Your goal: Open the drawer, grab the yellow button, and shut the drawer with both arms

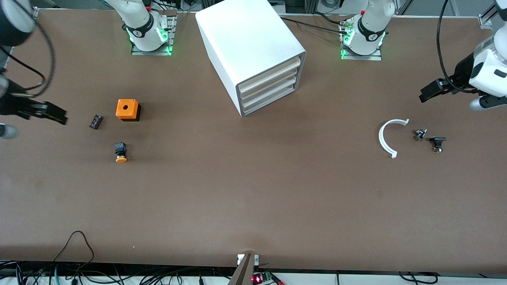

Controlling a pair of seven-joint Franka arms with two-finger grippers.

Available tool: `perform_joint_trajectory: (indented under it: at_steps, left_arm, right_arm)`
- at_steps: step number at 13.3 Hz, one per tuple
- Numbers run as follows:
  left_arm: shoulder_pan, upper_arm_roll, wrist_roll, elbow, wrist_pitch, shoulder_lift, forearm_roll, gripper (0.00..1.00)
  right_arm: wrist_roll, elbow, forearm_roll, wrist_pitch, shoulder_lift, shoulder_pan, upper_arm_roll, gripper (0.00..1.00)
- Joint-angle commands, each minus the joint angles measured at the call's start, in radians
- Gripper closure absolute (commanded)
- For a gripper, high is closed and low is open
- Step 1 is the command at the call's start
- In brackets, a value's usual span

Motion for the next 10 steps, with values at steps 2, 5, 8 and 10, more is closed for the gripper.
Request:
perform_joint_trajectory:
  at_steps: [2,5,8,10]
  left_arm:
    - [-0.006,0.009,0.022,0.029,-0.035,0.016,-0.022,0.00]
    - [-0.003,0.008,0.022,0.028,-0.040,0.019,-0.022,0.00]
    - [-0.005,0.005,0.022,0.028,-0.040,0.019,-0.022,0.00]
    - [-0.003,0.005,0.020,0.025,-0.043,0.019,-0.022,0.00]
  right_arm:
    - [-0.037,-0.052,-0.007,-0.036,-0.074,-0.007,-0.028,0.00]
    - [-0.066,-0.125,0.046,-0.043,-0.131,-0.007,-0.031,0.00]
    - [-0.116,-0.171,0.051,-0.043,-0.163,-0.007,-0.043,0.00]
    - [-0.117,-0.223,0.051,-0.028,-0.207,-0.007,-0.043,0.00]
